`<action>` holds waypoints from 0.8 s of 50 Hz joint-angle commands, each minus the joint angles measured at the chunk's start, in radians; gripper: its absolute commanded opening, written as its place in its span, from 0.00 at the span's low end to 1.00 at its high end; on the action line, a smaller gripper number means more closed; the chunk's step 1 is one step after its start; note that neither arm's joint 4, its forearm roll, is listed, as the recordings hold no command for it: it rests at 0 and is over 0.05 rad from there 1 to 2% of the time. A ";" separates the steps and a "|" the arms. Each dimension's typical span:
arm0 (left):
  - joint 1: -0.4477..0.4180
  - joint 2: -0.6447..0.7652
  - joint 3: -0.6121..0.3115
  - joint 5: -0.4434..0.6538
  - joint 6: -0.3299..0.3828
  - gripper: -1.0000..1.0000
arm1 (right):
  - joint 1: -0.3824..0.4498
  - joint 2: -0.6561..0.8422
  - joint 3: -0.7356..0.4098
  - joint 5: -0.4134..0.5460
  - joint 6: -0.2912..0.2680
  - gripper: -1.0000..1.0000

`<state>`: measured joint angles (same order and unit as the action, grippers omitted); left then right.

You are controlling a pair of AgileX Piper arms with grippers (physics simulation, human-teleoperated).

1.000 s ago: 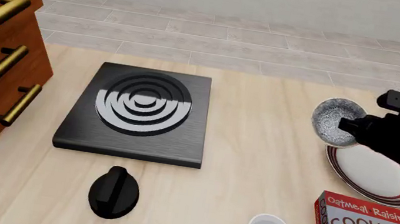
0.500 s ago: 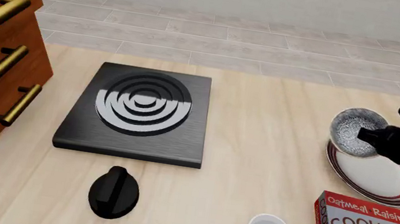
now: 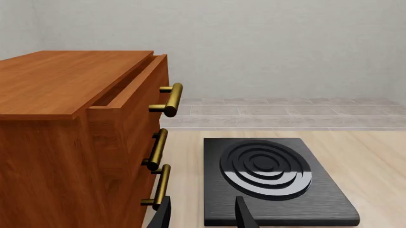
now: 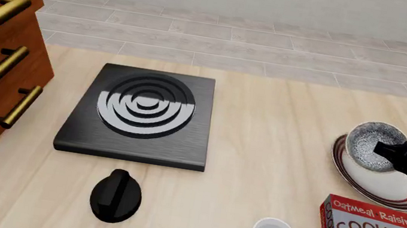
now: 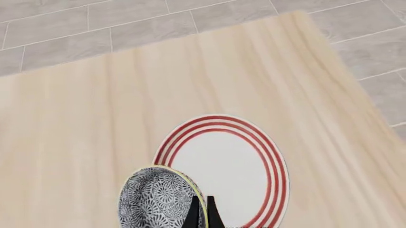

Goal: Pick the akita bowl on the stove and place it on the plate.

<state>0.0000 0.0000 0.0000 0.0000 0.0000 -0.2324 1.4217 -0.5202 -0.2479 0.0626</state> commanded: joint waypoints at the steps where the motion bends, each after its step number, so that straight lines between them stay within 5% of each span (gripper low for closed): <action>1: 0.000 0.000 0.000 0.000 0.000 1.00 | -0.031 0.035 0.024 -0.059 0.006 0.00; 40: 0.000 0.000 0.000 0.000 0.000 1.00 | -0.146 0.161 0.059 -0.197 -0.021 0.00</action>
<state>0.0000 0.0000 0.0000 0.0000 0.0000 -0.3543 1.5580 -0.4602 -0.4171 0.0447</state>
